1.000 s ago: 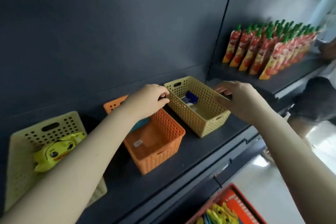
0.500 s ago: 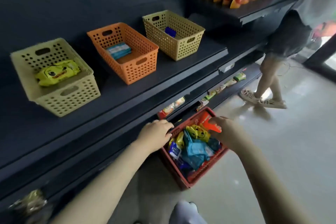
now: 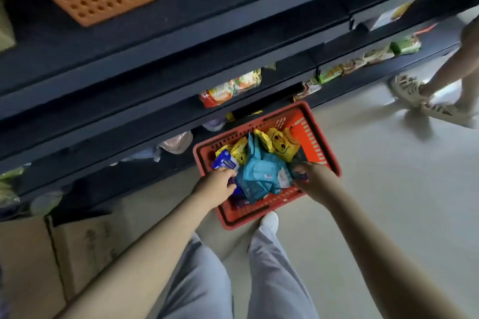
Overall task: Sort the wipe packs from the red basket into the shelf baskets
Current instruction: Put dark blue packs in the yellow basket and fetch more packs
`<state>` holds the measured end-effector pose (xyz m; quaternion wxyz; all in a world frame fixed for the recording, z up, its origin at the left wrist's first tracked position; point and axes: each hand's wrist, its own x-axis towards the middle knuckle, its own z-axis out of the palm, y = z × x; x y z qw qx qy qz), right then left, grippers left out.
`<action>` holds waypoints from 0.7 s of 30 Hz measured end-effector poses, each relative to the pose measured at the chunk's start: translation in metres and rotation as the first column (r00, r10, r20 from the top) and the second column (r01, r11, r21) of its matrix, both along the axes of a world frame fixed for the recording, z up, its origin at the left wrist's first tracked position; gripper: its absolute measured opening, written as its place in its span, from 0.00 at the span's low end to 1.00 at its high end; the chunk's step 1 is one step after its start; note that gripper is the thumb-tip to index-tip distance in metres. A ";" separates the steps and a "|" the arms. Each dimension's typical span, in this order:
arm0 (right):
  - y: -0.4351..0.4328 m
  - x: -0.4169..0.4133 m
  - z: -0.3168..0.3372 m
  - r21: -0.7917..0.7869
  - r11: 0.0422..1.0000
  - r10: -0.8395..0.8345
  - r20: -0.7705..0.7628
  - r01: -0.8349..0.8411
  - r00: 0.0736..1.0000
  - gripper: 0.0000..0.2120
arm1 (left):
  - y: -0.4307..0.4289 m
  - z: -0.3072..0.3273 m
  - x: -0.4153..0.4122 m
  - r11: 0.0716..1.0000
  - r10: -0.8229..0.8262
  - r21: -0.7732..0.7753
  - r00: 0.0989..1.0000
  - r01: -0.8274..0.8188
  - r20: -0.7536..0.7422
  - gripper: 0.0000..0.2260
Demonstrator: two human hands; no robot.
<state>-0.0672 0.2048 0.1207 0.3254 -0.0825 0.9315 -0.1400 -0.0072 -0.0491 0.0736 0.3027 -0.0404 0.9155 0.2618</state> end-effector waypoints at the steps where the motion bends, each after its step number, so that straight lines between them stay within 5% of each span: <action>1: 0.003 -0.008 -0.020 0.004 1.000 0.014 0.017 -0.014 1.000 0.15 | 0.004 -0.019 -0.005 1.000 0.023 -0.005 1.000 -0.023 0.020 0.15; 9: -0.016 -0.039 -0.202 -0.107 0.993 0.061 0.111 -0.049 0.992 0.27 | 0.015 -0.168 -0.044 0.956 0.292 -0.019 0.956 -0.292 0.005 0.24; 14: -0.033 -0.037 -0.261 -0.093 0.995 0.041 0.113 -0.031 0.993 0.36 | 0.009 -0.204 -0.042 0.914 0.391 -0.058 0.910 -0.402 -0.141 0.27; 21: -0.022 -0.036 -0.257 -0.186 0.975 -0.137 -0.050 0.126 0.989 0.21 | 0.021 -0.180 -0.024 0.789 0.592 0.056 0.733 -0.612 -0.334 0.26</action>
